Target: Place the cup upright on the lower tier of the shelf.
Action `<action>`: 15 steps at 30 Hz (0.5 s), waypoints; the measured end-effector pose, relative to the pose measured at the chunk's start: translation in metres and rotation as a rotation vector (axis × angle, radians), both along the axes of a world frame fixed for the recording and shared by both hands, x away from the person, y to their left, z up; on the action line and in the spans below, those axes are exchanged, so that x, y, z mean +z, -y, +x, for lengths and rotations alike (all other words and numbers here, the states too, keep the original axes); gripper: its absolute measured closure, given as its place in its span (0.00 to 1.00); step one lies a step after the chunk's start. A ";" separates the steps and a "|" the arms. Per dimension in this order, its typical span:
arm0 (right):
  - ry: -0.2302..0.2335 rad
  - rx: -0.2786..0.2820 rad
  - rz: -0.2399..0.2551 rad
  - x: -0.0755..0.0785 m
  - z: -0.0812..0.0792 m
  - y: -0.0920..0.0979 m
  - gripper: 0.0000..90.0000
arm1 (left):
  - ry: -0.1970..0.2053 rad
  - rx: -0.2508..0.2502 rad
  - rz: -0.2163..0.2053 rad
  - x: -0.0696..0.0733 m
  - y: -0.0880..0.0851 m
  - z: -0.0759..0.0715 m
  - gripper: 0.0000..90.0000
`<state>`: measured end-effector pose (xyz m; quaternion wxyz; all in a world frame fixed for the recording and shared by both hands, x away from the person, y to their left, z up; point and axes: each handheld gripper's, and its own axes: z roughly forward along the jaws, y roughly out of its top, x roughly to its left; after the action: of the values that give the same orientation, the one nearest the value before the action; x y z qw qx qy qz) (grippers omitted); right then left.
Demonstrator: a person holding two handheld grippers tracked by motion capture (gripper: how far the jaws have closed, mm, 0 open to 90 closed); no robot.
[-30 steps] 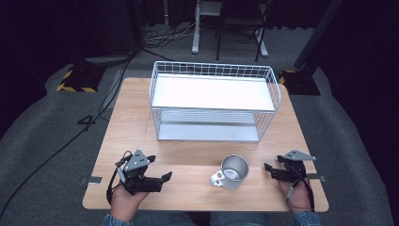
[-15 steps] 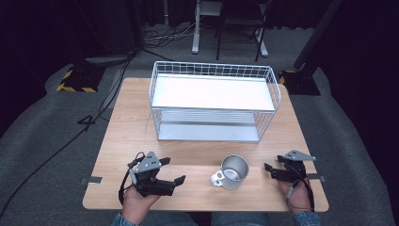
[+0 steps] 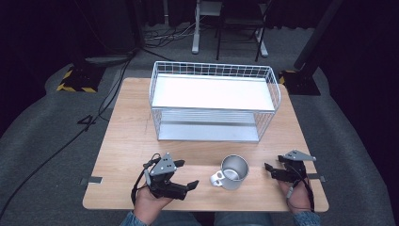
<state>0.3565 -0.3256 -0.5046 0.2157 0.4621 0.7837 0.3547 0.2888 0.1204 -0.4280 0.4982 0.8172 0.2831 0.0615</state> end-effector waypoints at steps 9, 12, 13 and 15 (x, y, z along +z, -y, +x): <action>-0.002 -0.004 0.001 0.000 0.000 0.000 0.31 | -0.008 -0.055 0.007 -0.005 0.021 0.002 0.17; -0.003 -0.004 0.001 0.000 0.000 0.000 0.31 | -0.010 -0.065 0.009 -0.007 0.027 0.002 0.17; -0.003 -0.004 0.001 0.000 0.000 0.000 0.31 | -0.008 -0.069 0.012 -0.007 0.028 0.003 0.17; -0.003 -0.004 0.001 0.000 0.000 0.000 0.31 | -0.012 -0.069 0.006 -0.009 0.032 0.003 0.17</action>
<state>0.3568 -0.3257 -0.5046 0.2152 0.4643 0.7828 0.3539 0.2917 0.0882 -0.4372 0.4959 0.8284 0.2573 0.0403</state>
